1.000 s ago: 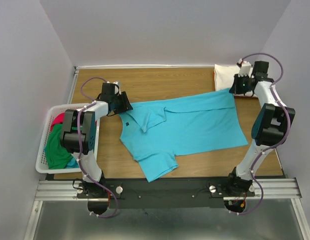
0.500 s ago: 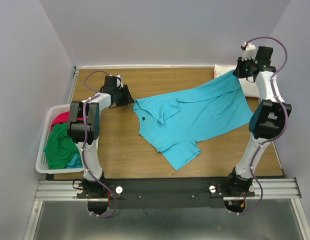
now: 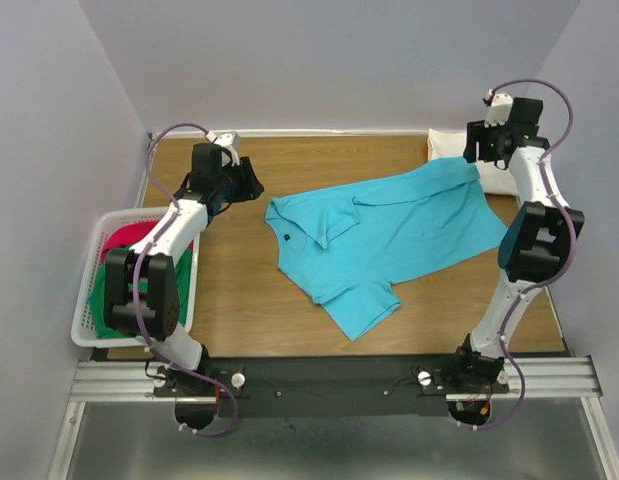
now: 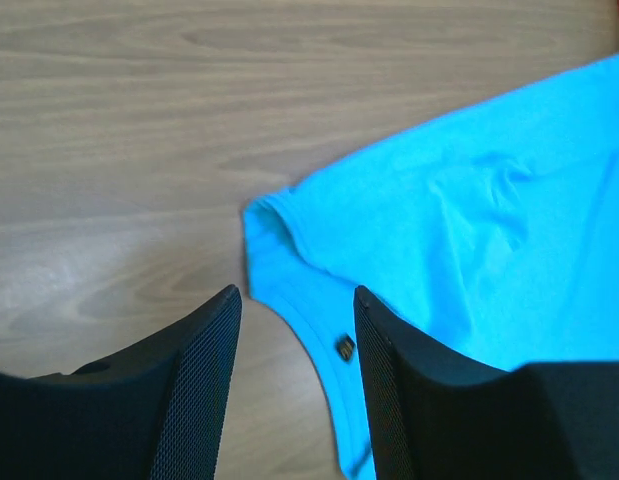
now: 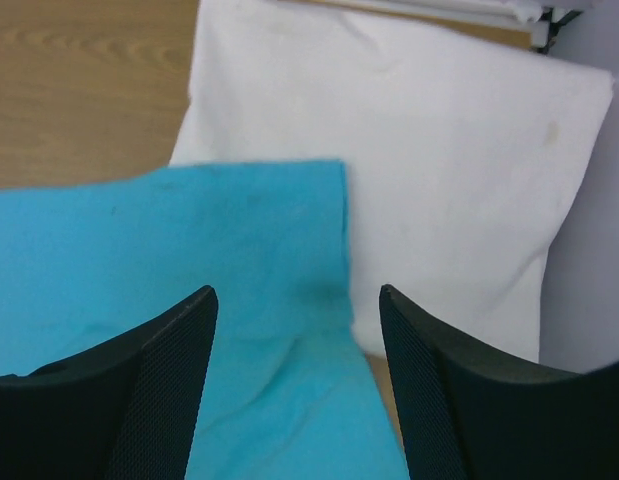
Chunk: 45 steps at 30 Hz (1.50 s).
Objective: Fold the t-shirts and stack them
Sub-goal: Fold the tshirt
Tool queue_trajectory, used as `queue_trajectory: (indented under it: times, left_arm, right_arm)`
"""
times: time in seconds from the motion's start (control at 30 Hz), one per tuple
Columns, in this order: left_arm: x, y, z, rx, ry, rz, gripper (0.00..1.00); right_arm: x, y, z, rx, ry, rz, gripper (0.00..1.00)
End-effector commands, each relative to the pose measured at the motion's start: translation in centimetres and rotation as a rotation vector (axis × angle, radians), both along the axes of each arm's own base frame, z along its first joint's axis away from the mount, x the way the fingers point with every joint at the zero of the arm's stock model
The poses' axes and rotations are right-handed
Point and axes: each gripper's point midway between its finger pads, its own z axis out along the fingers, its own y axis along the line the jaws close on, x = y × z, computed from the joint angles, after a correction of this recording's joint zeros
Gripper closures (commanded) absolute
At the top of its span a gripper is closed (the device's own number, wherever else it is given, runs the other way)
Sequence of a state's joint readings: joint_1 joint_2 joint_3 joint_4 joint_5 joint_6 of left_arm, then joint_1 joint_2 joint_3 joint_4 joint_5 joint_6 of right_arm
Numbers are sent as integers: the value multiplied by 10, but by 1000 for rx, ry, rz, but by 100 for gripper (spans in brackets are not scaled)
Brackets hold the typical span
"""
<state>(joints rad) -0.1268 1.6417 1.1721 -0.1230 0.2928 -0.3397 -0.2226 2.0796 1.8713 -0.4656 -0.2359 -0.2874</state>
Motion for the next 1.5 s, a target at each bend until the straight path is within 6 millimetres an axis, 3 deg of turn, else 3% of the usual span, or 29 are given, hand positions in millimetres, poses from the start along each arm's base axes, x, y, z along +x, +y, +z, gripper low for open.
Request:
queue_trajectory:
  times: [0.0,0.03,0.07,0.1,0.13,0.17,0.23,0.27,0.33,0.4,0.53,0.77,0.9,1.1,1.27,1.33,1.43,1.47]
  left_arm:
    - [-45,-20,-37,3,99,-64,43]
    - [-59,-23,-53,-4,141,-72,44]
    - [-67,-34,-60,-20,165,-85,45]
    - [-71,-38,-65,-25,177,-91,47]
    - [-72,-43,-69,-25,180,-95,48]
    - [-72,-47,-78,-24,203,-98,50]
    - [-70,-65,-78,-30,210,-132,52]
    - [-69,-70,-86,-26,231,-140,53]
    - [-66,-83,-87,-13,234,-167,53]
    - [-65,-84,-104,3,278,-162,53]
    - [-63,-71,-141,62,386,-118,53]
    - [-55,-49,-151,70,419,-88,53]
    - [-41,-21,-152,63,439,-43,53]
    - [-13,-11,-141,103,424,-55,53]
    - [5,-15,-113,115,338,-113,52]
    - [11,-10,-67,156,209,-131,49]
    - [13,6,-26,237,91,-96,46]
    - [9,10,9,265,-2,-100,43]
  right_arm:
    - [-45,42,45,-3,-82,251,27]
    - [-66,52,20,31,-27,292,27]
    - [-84,70,34,61,-57,367,27]
    - [-95,73,29,68,-41,367,27]
    - [-107,86,29,108,-45,418,27]
    - [-126,95,8,150,5,431,28]
    - [-147,109,14,188,-5,468,28]
    - [-160,114,2,209,26,471,28]
    - [-175,120,5,217,17,484,28]
    - [-189,123,-3,228,37,481,28]
    - [-204,126,-1,228,30,478,28]
    - [-208,124,-5,231,44,452,28]
    - [-203,118,-7,214,57,420,28]
    - [-204,117,-14,203,75,433,29]
    - [-222,121,-37,159,146,569,28]
    - [-237,124,-49,128,188,676,29]
    - [-257,128,-58,83,203,815,28]
    - [-264,130,-62,82,208,844,28]
